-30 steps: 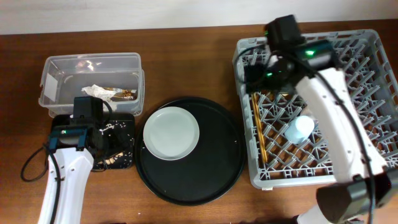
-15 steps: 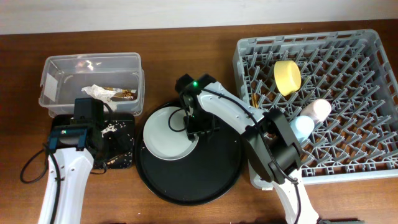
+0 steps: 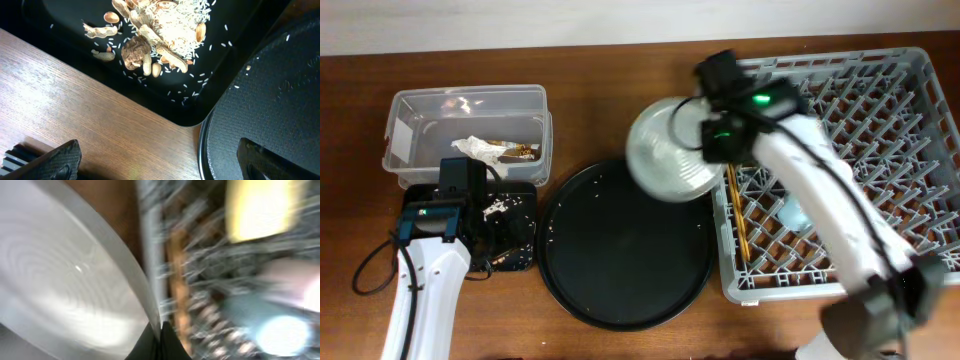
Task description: Sort waste into correct bins and load items into the dishwasher rack
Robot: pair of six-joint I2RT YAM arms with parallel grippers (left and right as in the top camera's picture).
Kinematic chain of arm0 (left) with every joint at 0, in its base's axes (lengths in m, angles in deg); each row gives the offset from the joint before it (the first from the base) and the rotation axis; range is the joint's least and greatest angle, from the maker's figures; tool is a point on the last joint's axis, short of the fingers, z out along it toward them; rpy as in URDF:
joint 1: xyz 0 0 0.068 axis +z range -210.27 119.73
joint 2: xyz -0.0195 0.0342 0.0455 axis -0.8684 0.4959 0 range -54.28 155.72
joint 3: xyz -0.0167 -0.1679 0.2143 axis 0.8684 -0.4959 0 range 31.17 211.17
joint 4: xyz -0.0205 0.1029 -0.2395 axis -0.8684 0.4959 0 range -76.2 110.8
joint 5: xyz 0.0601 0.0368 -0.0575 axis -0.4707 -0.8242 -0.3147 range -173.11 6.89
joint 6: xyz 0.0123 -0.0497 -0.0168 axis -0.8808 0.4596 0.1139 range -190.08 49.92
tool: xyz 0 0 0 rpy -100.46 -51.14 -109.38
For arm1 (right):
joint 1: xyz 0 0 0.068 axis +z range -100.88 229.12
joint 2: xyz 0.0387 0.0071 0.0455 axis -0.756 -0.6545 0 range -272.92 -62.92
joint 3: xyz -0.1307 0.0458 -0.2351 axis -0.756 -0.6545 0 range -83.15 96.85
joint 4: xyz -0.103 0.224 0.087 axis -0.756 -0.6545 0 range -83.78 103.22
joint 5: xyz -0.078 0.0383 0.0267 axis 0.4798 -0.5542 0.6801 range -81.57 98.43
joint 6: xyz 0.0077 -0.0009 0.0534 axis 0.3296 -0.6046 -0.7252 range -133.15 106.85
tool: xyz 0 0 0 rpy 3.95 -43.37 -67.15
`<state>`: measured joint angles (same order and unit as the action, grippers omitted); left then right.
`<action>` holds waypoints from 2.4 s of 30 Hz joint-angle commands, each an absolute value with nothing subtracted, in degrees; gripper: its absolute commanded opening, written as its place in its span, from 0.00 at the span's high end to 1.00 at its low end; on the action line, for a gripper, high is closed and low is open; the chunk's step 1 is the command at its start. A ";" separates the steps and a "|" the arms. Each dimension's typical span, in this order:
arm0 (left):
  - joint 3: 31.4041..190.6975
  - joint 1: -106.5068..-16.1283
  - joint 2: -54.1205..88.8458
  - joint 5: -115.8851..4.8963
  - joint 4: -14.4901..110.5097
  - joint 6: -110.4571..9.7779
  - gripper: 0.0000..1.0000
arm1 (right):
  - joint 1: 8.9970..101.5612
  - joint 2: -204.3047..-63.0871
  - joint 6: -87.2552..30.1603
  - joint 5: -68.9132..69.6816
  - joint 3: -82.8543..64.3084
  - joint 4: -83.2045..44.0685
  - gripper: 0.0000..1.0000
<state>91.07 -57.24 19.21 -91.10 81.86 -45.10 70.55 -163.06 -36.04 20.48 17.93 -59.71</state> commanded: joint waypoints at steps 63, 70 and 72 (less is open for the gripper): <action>75.75 -66.22 -25.75 -78.18 70.03 -61.83 0.01 | 52.36 -67.35 -10.60 -2.64 -64.98 -4.34 0.01; 75.75 -66.22 -25.75 -78.18 70.03 -61.83 0.01 | 49.74 -63.11 -10.62 3.65 -82.83 20.90 0.01; 75.75 -66.22 -25.75 -78.18 70.03 -61.83 0.01 | 49.74 -63.11 -19.85 7.87 -82.83 10.82 0.01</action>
<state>75.95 -66.20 -25.47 -78.58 70.12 -62.33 50.20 -63.61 -11.65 2.60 -82.53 18.41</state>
